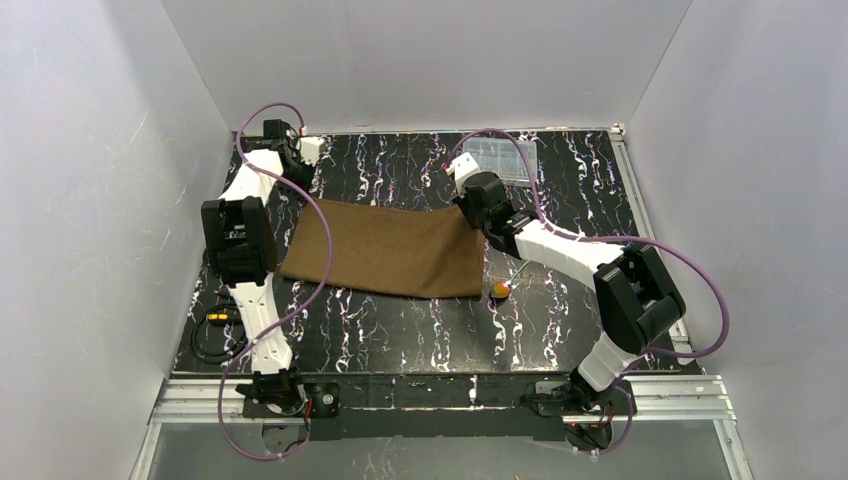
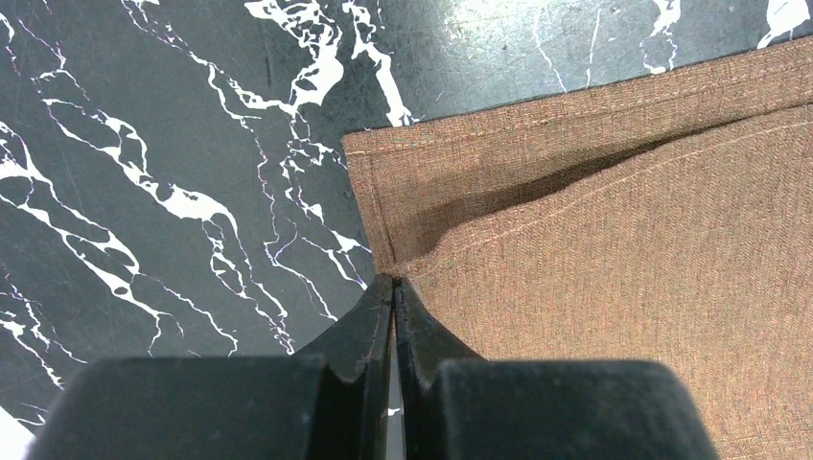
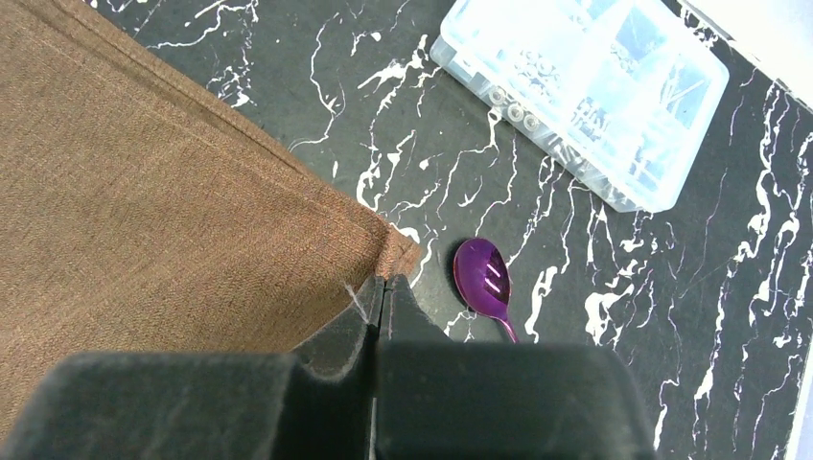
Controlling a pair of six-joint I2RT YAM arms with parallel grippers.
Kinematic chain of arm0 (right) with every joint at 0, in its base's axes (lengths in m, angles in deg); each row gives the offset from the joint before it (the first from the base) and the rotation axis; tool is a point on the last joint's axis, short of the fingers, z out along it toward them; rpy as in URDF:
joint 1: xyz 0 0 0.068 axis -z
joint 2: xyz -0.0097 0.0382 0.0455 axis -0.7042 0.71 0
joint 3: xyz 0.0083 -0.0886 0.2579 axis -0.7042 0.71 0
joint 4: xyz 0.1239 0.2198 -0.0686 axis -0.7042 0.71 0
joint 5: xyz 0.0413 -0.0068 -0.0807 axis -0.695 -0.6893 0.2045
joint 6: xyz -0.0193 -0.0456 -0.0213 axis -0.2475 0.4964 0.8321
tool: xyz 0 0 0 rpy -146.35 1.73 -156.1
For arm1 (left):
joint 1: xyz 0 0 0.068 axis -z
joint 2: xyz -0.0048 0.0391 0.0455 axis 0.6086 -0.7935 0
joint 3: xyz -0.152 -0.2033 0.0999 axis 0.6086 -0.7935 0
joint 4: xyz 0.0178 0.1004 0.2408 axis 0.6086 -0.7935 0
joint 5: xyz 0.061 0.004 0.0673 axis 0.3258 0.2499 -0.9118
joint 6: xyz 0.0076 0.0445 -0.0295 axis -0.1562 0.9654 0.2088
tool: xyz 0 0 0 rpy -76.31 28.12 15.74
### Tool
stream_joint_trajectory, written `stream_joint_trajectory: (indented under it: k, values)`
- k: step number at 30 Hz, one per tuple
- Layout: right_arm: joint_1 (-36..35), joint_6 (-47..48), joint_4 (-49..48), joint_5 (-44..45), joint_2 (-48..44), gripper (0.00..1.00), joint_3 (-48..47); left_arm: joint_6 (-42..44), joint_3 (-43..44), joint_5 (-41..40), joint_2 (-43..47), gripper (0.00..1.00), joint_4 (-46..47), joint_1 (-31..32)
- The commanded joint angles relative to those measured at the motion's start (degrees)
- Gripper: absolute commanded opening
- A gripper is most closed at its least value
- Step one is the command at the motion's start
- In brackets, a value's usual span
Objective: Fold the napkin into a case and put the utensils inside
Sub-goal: Fold and flatten the napkin at the center of the board.
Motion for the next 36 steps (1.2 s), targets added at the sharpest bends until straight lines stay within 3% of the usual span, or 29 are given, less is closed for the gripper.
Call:
stream_joint_trajectory:
  k: [1, 25, 27, 28, 31, 33, 36]
  values:
    - [0.26, 0.24, -1.63, -0.53, -4.12, 0.01, -3.07, -0.44, 1.64, 1.31, 4.51, 0.00, -0.18, 0.07]
    - [4.76, 1.00, 1.31, -0.03, 15.10, 0.01, -11.13, -0.58, 3.08, -2.78, -3.06, 0.00, 4.05, 0.17]
    - [5.03, 0.51, 2.62, -0.17, 16.57, 0.12, -12.56, -0.43, 3.06, -3.27, -3.21, 0.00, 4.19, 0.25]
    - [5.05, 0.31, 2.84, -0.20, 17.44, 0.24, -13.17, -0.44, 3.08, -3.83, -3.28, 0.01, 4.29, 0.26]
    - [5.06, -0.73, 5.05, 1.31, 18.36, 0.46, -14.88, -0.63, 2.76, -4.90, -2.37, 0.21, 4.61, 0.33]
    - [5.08, -1.48, 5.43, 2.57, 17.84, 0.55, -15.94, -0.51, 2.47, -5.53, -0.90, 0.31, 4.64, 0.39]
    - [4.94, -2.48, 6.62, 4.68, 15.17, 0.58, -17.63, 0.65, 2.00, -5.47, 2.31, 0.45, 4.25, 0.26]
